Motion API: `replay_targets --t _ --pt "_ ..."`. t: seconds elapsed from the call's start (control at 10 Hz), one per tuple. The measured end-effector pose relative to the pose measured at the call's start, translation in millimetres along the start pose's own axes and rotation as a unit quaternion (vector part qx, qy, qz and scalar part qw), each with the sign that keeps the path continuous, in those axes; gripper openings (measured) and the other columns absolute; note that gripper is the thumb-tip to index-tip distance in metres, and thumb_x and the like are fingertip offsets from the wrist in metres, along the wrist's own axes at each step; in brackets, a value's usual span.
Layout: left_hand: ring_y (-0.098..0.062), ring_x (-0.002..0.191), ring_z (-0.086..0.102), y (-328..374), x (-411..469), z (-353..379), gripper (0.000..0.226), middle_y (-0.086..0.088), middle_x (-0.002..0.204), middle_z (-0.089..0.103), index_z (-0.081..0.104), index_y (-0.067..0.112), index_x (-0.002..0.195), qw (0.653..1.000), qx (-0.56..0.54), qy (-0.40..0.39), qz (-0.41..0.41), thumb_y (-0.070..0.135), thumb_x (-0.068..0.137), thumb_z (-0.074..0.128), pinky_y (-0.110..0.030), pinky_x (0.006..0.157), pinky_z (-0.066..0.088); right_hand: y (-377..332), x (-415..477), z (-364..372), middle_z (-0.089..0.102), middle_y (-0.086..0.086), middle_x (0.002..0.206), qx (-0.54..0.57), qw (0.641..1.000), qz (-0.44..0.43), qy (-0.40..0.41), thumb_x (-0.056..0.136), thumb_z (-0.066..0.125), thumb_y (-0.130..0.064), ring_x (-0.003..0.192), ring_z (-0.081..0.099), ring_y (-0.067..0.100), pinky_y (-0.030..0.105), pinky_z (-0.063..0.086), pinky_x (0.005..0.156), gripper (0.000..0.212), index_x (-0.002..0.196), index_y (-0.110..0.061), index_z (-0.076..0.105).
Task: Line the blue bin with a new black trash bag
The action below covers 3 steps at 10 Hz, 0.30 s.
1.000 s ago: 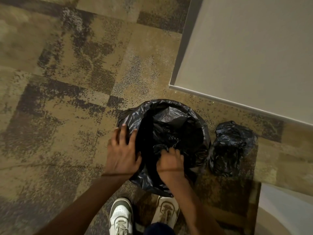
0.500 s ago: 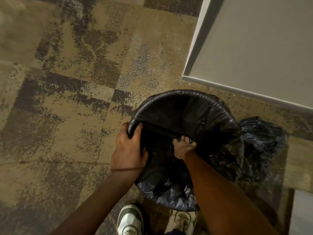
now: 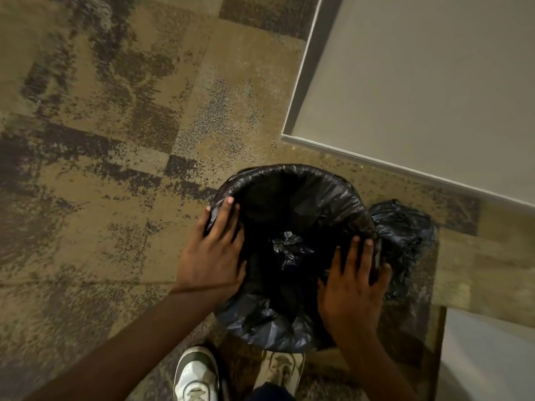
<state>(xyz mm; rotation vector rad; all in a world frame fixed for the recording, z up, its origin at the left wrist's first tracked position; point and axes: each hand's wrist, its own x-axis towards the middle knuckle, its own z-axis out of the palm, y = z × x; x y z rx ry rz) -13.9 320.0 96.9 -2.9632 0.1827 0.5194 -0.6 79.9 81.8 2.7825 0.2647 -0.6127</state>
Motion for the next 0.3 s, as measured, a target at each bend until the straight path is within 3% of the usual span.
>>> replay_targets --t 0.1,0.2,0.3 --pt "-0.034 0.147 -0.014 -6.2 4.9 -1.5 0.073 -0.018 0.159 0.014 0.042 0.005 0.139 0.997 0.053 -0.051 -0.011 0.052 0.083 0.034 -0.056 0.116 -0.002 -4.0 1.6 -3.8 0.004 0.022 0.159 0.016 1.000 -0.009 -0.012 0.087 0.040 -0.051 0.146 -0.011 0.036 0.064 0.017 0.109 0.075 0.147 -0.007 0.026" --pt "-0.036 0.147 -0.007 -14.5 4.0 -2.2 0.069 -0.016 0.160 0.014 0.043 0.010 0.139 0.998 0.045 -0.037 -0.018 0.051 0.083 0.040 -0.057 0.116 0.000 -11.9 6.6 -16.6 0.012 0.019 0.159 0.070 0.997 -0.014 0.039 0.077 0.057 -0.049 0.146 -0.011 0.038 0.065 0.017 0.109 0.084 0.147 -0.012 0.028" --pt "-0.038 0.147 0.003 -12.9 4.1 -10.2 0.071 -0.017 0.159 0.020 0.043 0.014 0.139 0.999 0.029 0.008 -0.025 0.051 0.079 0.050 -0.060 0.116 0.002 -11.2 13.6 -27.3 0.017 0.021 0.157 0.099 0.989 0.021 0.109 0.073 0.061 -0.046 0.145 -0.004 0.042 0.065 0.018 0.107 0.088 0.147 -0.017 0.023"
